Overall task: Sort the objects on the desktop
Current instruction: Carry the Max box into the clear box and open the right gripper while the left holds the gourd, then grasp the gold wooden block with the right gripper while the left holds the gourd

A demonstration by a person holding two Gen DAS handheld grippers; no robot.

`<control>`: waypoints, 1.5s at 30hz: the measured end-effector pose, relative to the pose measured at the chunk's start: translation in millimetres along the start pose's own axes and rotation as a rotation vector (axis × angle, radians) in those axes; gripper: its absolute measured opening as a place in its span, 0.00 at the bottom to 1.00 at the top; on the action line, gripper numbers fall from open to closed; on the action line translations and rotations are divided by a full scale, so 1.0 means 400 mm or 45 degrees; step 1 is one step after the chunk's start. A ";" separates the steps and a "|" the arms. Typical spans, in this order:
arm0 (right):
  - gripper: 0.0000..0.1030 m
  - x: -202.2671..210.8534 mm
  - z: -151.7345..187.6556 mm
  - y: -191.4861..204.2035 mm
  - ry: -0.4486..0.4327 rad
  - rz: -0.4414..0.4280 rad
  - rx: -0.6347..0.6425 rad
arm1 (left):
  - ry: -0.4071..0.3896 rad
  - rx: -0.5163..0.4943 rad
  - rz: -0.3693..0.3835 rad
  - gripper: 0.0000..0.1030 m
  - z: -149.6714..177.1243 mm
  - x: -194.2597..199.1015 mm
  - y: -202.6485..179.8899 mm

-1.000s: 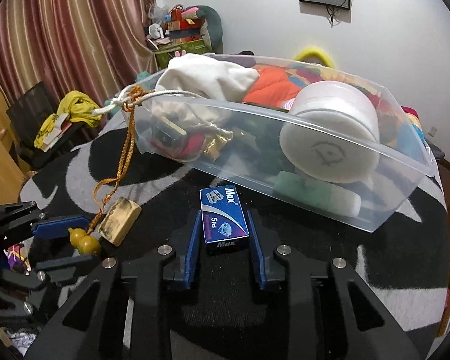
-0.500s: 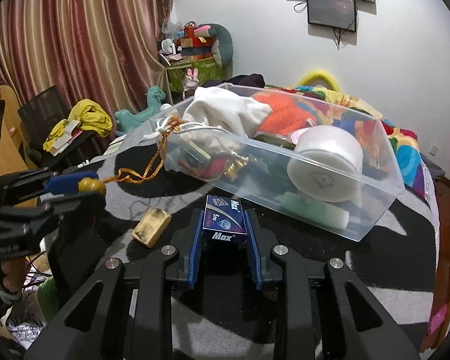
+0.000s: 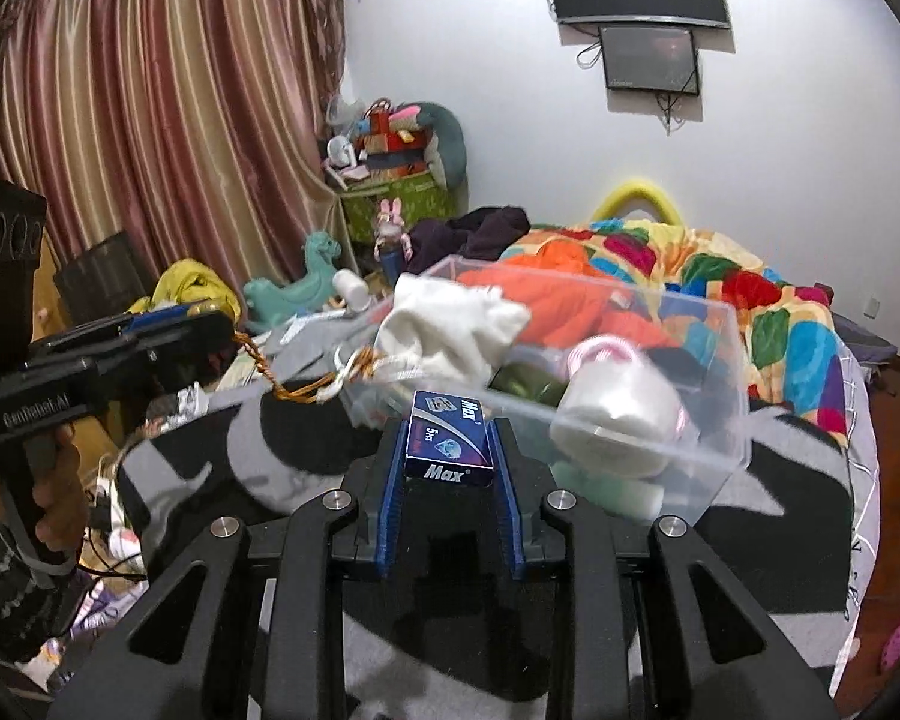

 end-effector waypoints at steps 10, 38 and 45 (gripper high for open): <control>0.24 0.008 -0.070 -0.036 -0.077 0.012 -0.027 | -0.003 -0.025 -0.020 0.38 -0.092 -0.079 -0.006; 0.24 -0.123 -0.035 -0.103 0.080 0.115 -0.070 | 0.452 -0.125 -0.162 0.42 0.249 -0.242 0.148; 0.24 -0.115 -0.032 -0.079 0.075 0.140 -0.030 | 0.432 -0.124 -0.171 0.30 0.255 -0.241 0.147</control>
Point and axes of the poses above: each gripper's, at about its wrist camera, not at the fingertips, and x roughly against the way its jaws point, y to its left, z to its underside, the point moved 8 cm from there along -x, roughly the way its jaws point, and after that the axes turned 12 degrees about -z, right-handed, at the moved point
